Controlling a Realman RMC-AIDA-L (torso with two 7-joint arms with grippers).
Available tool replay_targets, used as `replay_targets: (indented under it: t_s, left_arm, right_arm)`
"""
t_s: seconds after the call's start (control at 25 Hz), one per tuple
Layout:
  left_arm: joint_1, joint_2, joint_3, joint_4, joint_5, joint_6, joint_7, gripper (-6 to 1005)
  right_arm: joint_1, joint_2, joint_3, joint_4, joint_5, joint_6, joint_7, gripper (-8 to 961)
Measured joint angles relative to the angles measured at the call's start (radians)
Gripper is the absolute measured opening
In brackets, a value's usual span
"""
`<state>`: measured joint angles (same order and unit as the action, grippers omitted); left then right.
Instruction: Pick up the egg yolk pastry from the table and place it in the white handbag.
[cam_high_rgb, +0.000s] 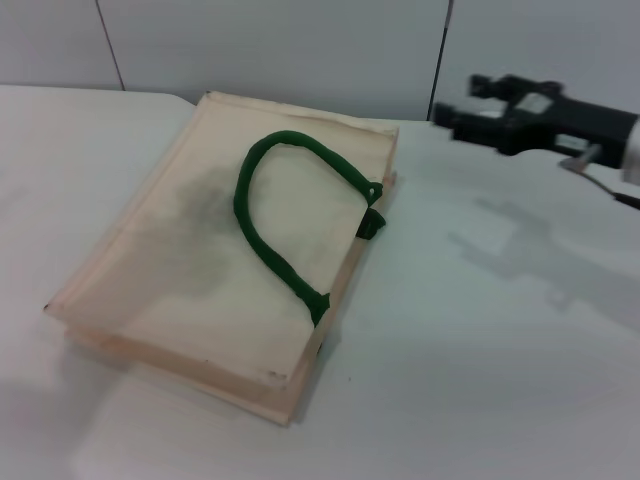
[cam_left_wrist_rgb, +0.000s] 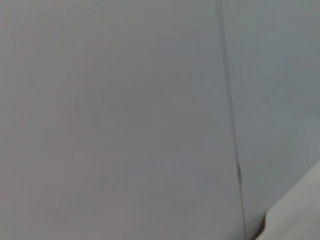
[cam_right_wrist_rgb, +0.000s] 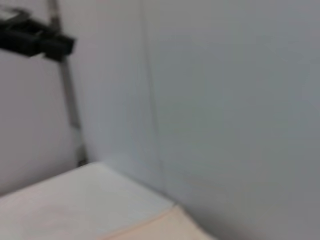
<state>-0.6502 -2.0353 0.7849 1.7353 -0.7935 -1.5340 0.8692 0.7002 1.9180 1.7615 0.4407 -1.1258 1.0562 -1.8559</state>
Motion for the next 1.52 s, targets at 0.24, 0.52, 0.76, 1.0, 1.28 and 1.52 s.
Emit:
replay_targets:
  t_s: [0.24,0.52,0.76,1.0,1.28,1.52]
  left_arm:
    - [0.064,-0.003,-0.043,-0.110,-0.097,0.124,0.028,400]
    - [0.113,-0.006,-0.044,-0.283,-0.238,0.294,0.181,397]
    - [0.151,-0.011,-0.026,-0.405,-0.447,0.439,0.393,396]
    - [0.160,-0.013,0.057,-0.494,-0.616,0.578,0.577,394]
    - [0.246,-0.014,0.308,-0.529,-0.880,0.895,0.806,393]
    - [0.291,-0.013,0.442,-0.562,-1.112,1.057,0.972,390]
  right_arm:
    - [-0.122,0.008,0.152,0.093,0.000,-0.018,-0.042,792]
    - [-0.191,0.075,0.312,0.140,-0.002,-0.089,-0.181,793]
    - [-0.206,0.115,0.371,0.175,0.066,-0.173,-0.305,791]
    - [-0.177,0.114,0.365,0.175,0.099,-0.320,-0.333,790]
    - [-0.168,0.123,0.324,0.178,0.103,-0.434,-0.348,788]
    - [-0.177,0.125,0.253,0.167,0.183,-0.473,-0.409,789]
